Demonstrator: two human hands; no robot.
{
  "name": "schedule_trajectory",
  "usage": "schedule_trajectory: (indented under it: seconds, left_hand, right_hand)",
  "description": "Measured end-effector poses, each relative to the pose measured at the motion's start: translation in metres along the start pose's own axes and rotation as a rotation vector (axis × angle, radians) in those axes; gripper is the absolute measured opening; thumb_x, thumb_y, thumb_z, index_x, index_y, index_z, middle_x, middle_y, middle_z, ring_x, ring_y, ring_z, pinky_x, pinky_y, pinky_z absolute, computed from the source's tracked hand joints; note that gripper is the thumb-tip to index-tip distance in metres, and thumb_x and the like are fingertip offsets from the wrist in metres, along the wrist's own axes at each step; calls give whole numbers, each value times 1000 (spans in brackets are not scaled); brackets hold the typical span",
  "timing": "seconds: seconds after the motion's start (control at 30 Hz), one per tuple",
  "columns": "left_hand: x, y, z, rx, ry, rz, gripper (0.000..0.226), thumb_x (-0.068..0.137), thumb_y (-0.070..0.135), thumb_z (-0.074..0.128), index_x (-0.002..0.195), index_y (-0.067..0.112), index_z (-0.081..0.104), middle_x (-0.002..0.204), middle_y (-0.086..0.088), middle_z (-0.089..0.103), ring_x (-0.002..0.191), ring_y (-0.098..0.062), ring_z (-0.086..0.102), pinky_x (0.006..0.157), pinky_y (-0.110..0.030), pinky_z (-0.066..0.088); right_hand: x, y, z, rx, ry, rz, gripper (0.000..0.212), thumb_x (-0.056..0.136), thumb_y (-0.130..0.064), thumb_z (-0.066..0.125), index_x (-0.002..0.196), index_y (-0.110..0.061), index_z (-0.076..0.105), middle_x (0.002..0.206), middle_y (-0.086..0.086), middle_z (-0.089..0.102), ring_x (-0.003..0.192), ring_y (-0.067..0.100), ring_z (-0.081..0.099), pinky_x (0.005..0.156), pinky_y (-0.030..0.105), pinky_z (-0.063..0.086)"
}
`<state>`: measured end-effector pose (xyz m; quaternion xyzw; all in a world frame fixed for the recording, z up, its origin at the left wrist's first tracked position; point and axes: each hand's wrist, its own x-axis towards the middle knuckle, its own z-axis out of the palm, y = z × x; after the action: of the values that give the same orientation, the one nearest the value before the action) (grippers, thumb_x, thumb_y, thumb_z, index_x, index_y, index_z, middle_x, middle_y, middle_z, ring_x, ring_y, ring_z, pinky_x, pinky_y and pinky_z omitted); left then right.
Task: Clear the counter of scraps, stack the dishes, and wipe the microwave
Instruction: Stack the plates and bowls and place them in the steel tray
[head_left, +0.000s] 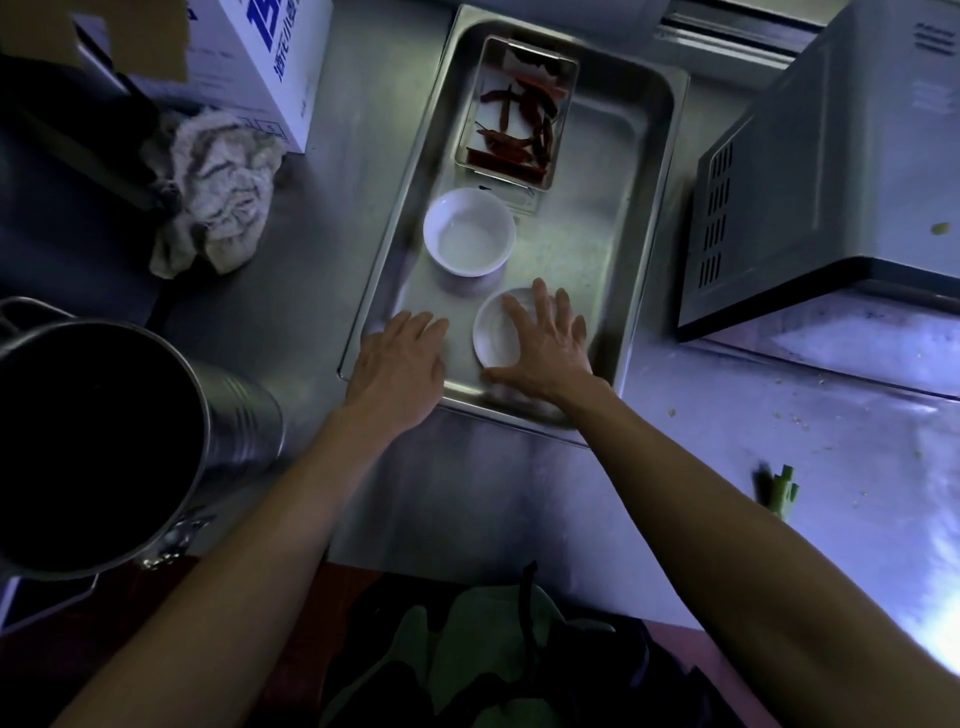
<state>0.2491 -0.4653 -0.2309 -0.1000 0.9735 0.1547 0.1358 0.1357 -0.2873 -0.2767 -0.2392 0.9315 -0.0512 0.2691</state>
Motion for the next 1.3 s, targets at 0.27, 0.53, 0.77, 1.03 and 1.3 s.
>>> schedule_trajectory:
  seconds: [0.27,0.53,0.77,1.03,1.3]
  left_hand:
    - [-3,5,3,-23,-28,2,54,98,28,48,149,19,38,153,-2,40,143,-23,31,110,-50,34]
    - [-7,26,-2,-31,-3,30,53,95,27,52,146,17,43,148,-4,46,137,-25,38,103,-48,40]
    - [-6,90,-7,14,8,159,54,95,30,54,146,17,44,144,-6,51,132,-29,44,100,-49,43]
    - [-38,212,8,74,11,370,52,94,30,52,144,19,45,144,-4,53,133,-27,45,99,-46,45]
    - [-102,344,45,162,-29,561,57,99,36,49,152,20,36,153,0,42,141,-21,36,110,-41,37]
  right_hand:
    - [-5,2,2,-18,13,-19,110,72,-76,64,157,-30,11,164,6,-22,150,38,-20,119,63,1]
    - [-36,7,-15,48,148,-46,78,92,-56,54,156,-27,21,168,6,-1,154,30,-1,122,54,15]
    - [-116,48,-44,245,371,-47,60,94,-36,60,148,-20,40,161,10,29,149,28,25,114,46,32]
    - [-239,149,-26,364,412,154,55,94,-30,62,146,-17,48,158,11,35,146,28,30,115,42,30]
    - [-375,243,5,461,524,305,54,95,-31,62,145,-17,47,153,11,43,143,31,35,112,46,36]
